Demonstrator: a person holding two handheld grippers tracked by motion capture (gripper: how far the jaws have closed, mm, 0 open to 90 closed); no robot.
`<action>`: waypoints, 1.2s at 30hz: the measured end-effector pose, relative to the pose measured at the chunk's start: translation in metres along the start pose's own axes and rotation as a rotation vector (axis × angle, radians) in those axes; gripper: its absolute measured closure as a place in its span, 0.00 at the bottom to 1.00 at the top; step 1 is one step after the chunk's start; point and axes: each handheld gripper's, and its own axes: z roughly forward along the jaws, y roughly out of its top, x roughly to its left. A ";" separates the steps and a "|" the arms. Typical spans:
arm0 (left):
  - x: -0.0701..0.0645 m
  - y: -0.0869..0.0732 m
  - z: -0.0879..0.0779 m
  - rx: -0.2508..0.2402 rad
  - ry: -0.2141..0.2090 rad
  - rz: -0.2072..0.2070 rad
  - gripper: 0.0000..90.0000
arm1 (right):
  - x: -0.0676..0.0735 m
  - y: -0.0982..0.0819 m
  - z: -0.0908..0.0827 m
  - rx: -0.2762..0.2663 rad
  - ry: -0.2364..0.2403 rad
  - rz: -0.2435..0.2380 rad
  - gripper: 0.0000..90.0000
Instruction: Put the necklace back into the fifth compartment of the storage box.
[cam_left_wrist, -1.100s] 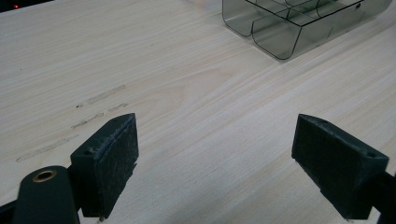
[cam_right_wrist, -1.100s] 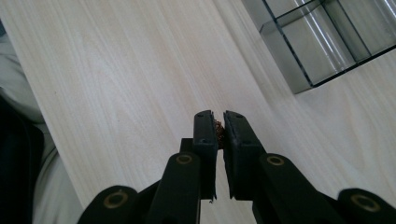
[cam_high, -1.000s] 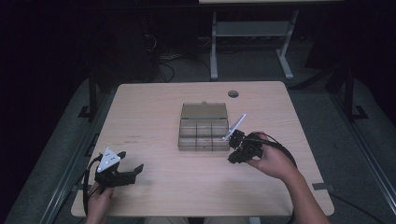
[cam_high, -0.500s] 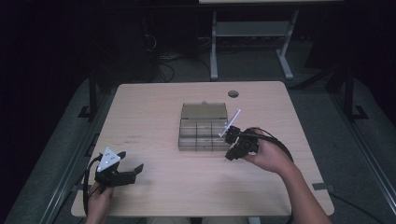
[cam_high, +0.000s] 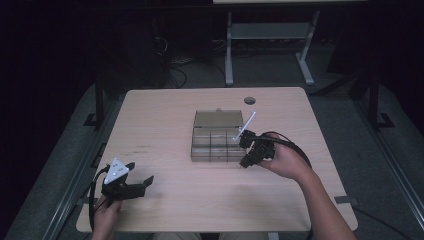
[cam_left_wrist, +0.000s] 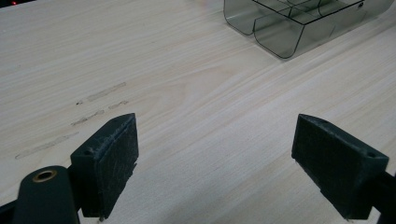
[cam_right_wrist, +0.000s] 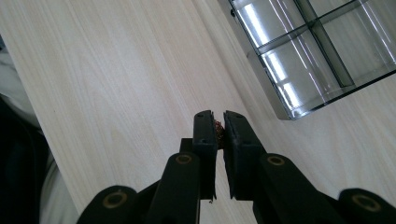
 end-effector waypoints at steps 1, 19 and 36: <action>0.000 0.000 0.000 -0.001 0.002 -0.001 0.16 | 0.000 0.001 0.000 0.004 -0.002 0.000 0.92; -0.001 0.000 0.001 0.008 -0.008 0.005 0.16 | -0.002 0.020 -0.004 0.013 -0.016 -0.013 0.92; 0.000 0.000 0.001 0.013 -0.009 0.010 0.16 | -0.009 0.042 -0.006 0.020 -0.029 -0.017 0.92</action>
